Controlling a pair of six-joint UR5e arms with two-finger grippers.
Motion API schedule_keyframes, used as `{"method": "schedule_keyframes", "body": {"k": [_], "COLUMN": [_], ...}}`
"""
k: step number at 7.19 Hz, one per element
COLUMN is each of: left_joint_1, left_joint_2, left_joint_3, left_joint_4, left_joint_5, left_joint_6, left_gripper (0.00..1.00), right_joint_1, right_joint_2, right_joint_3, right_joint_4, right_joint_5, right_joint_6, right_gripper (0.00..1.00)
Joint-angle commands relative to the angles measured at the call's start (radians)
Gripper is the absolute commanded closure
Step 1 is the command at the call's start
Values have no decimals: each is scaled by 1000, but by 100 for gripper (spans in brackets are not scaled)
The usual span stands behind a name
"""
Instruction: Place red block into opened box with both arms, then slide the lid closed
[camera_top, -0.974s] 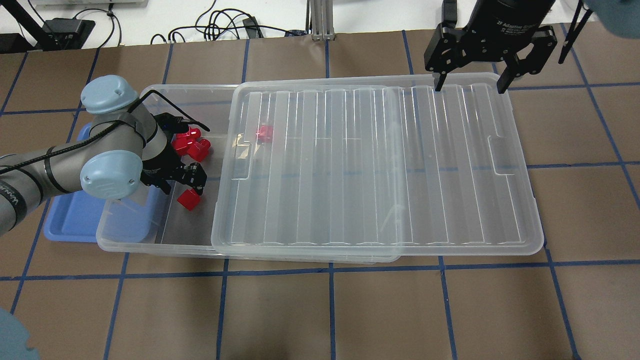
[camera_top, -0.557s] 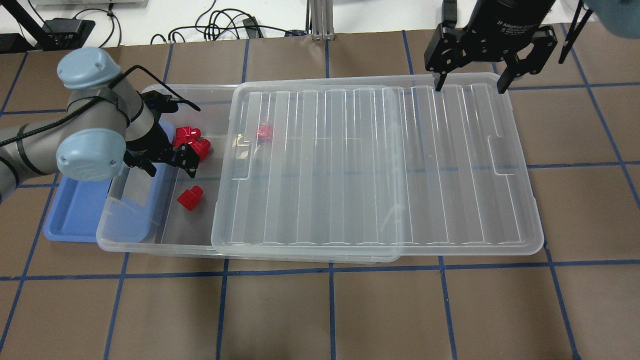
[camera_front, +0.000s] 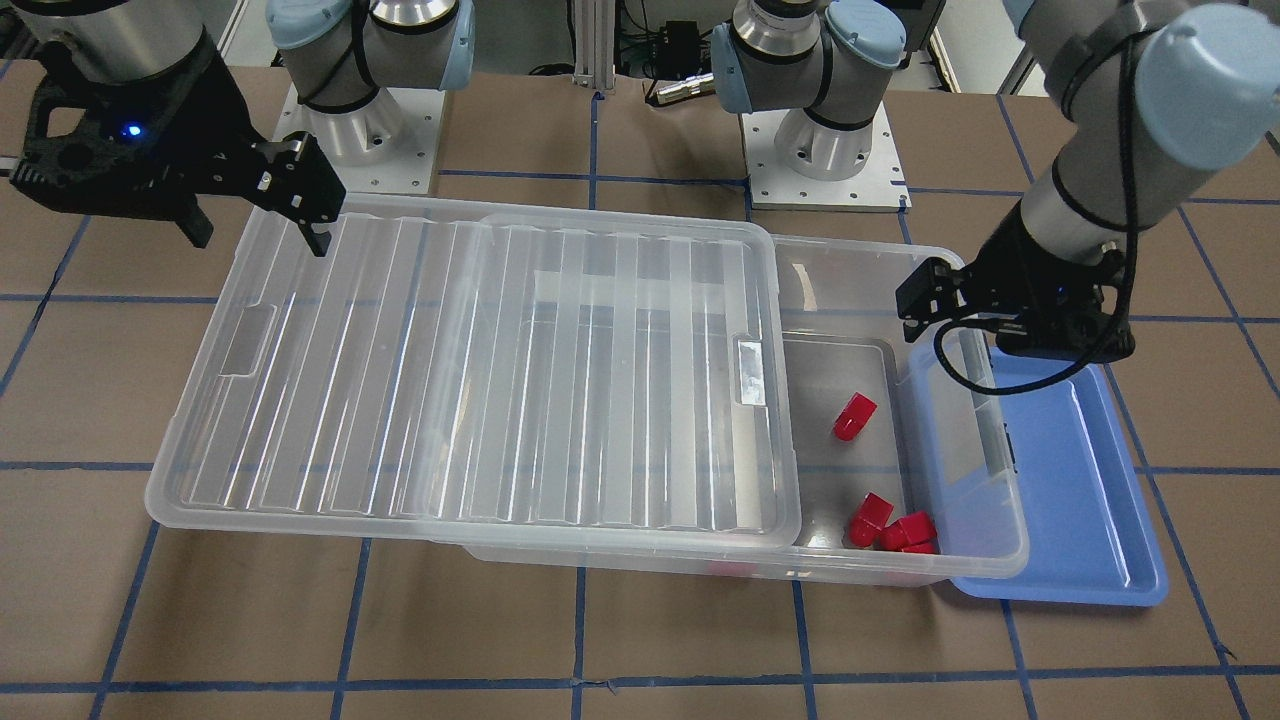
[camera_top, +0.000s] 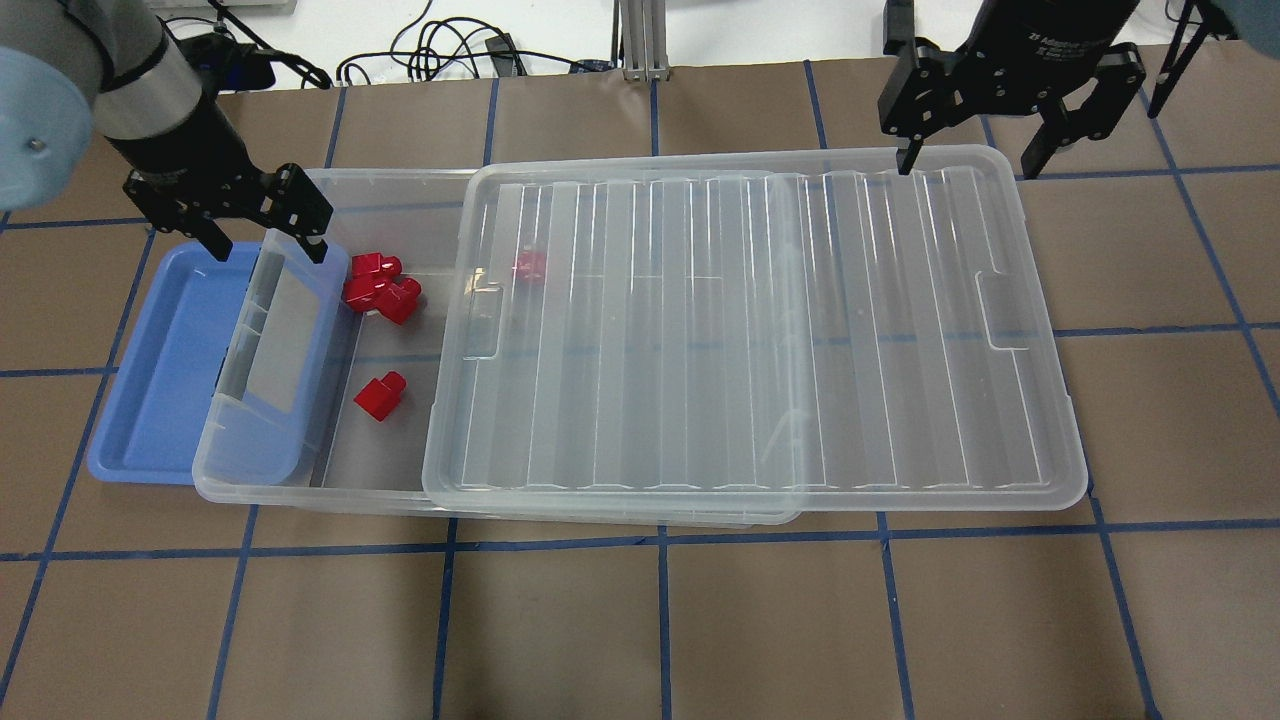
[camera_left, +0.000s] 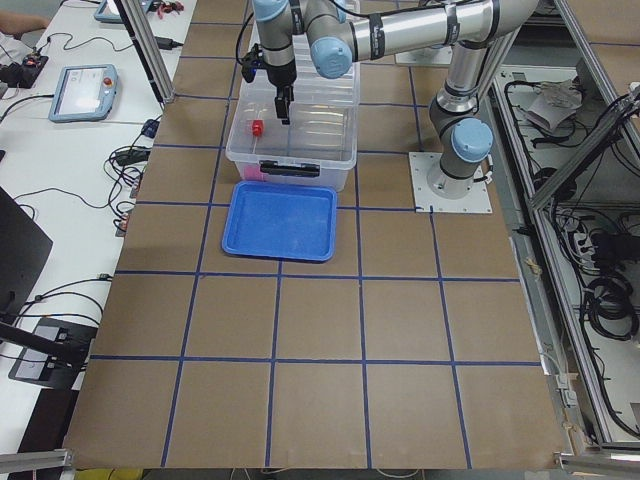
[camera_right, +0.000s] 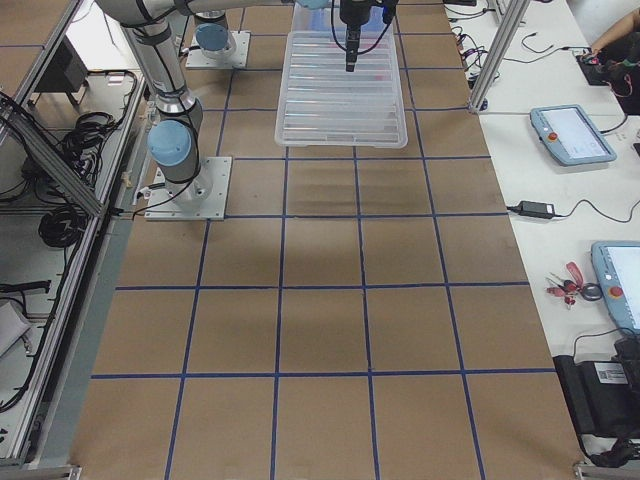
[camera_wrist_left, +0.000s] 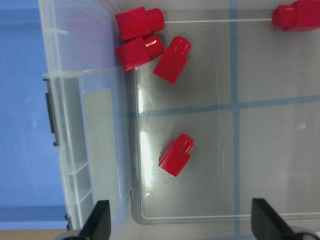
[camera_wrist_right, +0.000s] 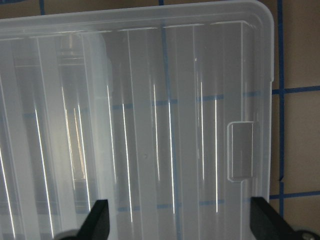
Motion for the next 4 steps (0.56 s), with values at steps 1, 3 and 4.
{"method": "schedule_keyframes", "body": {"k": [1,3,4], "left_joint_1": [-61,-138,-146], "left_joint_2": [86,94,93], "left_joint_3": [59,49,40], "left_joint_4": [-95,-92,-103], "left_joint_5": [-2,1,7], "left_joint_6": [-26,-167,-161], "left_gripper": [0,0,0], "right_joint_1": [-130,-217,-295], "right_joint_2": [-5,-1,-7], "right_joint_3": [4,14,77], "right_joint_4": [13,10,-5], "right_joint_5": [-1,-4,-3], "right_joint_6": [-176,-356,-369], "right_gripper": [0,0,0]}}
